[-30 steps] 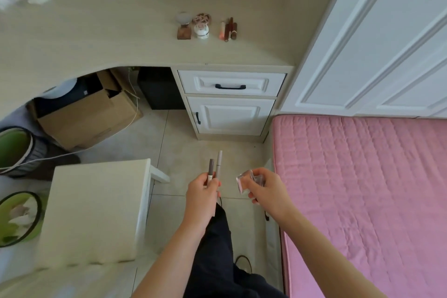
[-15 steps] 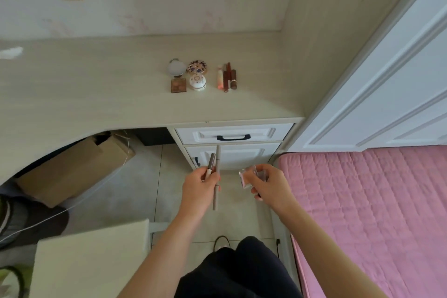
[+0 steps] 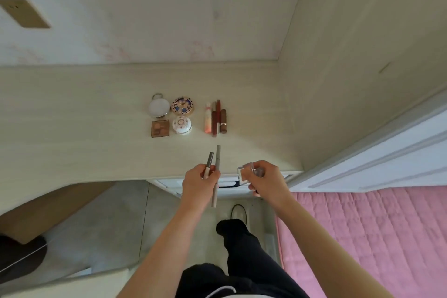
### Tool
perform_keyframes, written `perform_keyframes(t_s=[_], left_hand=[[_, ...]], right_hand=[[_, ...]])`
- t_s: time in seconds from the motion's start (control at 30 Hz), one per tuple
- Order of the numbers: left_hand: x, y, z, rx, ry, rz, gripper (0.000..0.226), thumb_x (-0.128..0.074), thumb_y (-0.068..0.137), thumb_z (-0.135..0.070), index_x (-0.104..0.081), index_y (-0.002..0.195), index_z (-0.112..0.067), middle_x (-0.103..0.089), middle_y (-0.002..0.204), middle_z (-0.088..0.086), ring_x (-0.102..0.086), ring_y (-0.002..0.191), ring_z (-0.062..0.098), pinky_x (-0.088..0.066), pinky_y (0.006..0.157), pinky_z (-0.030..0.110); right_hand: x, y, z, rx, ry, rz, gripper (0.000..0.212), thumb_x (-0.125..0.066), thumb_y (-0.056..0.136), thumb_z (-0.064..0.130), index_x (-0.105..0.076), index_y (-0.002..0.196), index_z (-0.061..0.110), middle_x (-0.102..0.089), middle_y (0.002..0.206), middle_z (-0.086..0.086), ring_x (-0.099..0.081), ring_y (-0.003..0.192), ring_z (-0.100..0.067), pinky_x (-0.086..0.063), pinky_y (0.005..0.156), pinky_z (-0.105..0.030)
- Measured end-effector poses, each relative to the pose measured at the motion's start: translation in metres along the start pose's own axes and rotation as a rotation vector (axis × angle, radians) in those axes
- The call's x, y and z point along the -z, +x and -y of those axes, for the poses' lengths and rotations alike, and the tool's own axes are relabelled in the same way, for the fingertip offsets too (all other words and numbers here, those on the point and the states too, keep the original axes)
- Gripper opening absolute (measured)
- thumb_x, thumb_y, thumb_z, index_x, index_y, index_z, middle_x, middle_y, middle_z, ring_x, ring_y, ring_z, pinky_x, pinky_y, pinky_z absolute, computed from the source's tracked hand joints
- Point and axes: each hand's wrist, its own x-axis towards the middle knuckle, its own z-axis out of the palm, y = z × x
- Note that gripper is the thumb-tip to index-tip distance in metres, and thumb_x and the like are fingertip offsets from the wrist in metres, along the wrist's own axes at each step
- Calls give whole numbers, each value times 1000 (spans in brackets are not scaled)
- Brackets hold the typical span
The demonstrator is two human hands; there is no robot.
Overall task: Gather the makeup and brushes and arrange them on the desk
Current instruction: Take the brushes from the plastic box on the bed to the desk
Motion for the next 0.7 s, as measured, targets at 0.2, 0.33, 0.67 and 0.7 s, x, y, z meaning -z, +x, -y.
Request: perform_keyframes(t_s=[0.2,0.33,0.67,0.7], left_hand=[[-30,52,-30,26,60,-47,9,-62,84,-15,-64,80,-8,-67,77,12,-66,75,27,-54,74,40],[-44,79,-47,40,100,-45,6,-61,85,-16,-64,82,-11,-66,74,6,-64,71,22,-49,63,28],[-56,142,-72,7,251,19,10,-59,82,-16,-60,83,-6,-67,80,12,-67,73,26,-53,64,34],[-57,148,-74,7,267,29,10,-59,82,-16,-60,82,-6,-67,80,13,-67,74,27,-54,66,37]], right_hand=[[20,62,17,-22,-45,44,7,-65,87,26,-60,86,21,-59,75,-10,-58,54,-11,-47,57,-30],[25,96,27,-61,-34,38,7,-64,86,25,-60,86,19,-57,74,-3,-57,54,-12,-47,56,-30],[24,153,50,-144,-64,8,19,-66,82,22,-65,97,10,-63,76,-3,-60,63,-19,-51,62,-32],[22,158,50,-143,-87,-2,20,-65,82,24,-65,96,11,-64,77,-3,-62,67,-21,-53,67,-35]])
